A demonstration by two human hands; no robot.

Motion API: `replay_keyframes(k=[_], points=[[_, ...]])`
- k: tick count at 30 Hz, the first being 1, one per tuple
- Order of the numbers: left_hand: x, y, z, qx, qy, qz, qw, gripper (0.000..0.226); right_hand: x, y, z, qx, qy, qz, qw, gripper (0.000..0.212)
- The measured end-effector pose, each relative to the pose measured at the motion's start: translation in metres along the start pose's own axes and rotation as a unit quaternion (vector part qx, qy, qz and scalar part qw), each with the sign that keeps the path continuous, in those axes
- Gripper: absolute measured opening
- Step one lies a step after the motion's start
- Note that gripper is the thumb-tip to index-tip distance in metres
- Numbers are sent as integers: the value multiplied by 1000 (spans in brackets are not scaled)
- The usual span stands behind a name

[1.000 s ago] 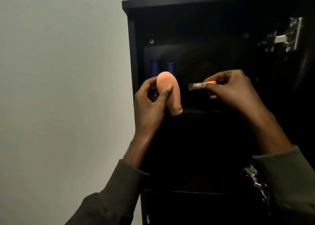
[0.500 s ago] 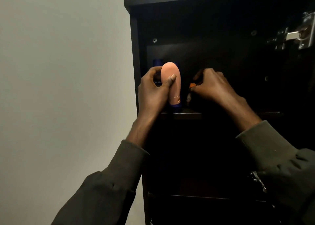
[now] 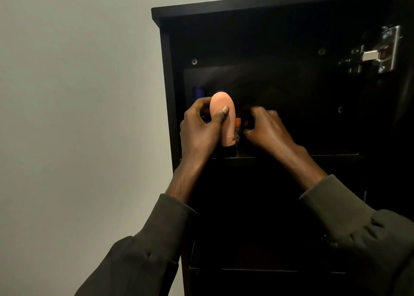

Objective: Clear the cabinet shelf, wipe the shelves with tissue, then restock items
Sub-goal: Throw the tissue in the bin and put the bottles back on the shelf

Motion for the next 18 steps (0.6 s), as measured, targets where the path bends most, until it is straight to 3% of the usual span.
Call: replay_keyframes(k=[7, 12, 18], points=[[0, -3, 1, 0, 6, 5, 1000, 40, 2, 3, 2, -35, 1, 5, 999, 58], [0, -4, -1, 0, 4, 0, 1000, 40, 7, 6, 23, -99, 52, 11, 994, 50], [-1, -5, -5, -5, -2, -9, 1000, 42, 16, 8, 36, -158, 38, 6, 987, 37]])
Point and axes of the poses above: each hand's wrist, its own x-axis away from the middle knuckle, its own z-axis out of the back of the hand, y = z × x, the point moved 7 cm from there along -x, towards the middle knuckle, and after that the axes turned 13 degrees about -z, right-handed, at the moved point
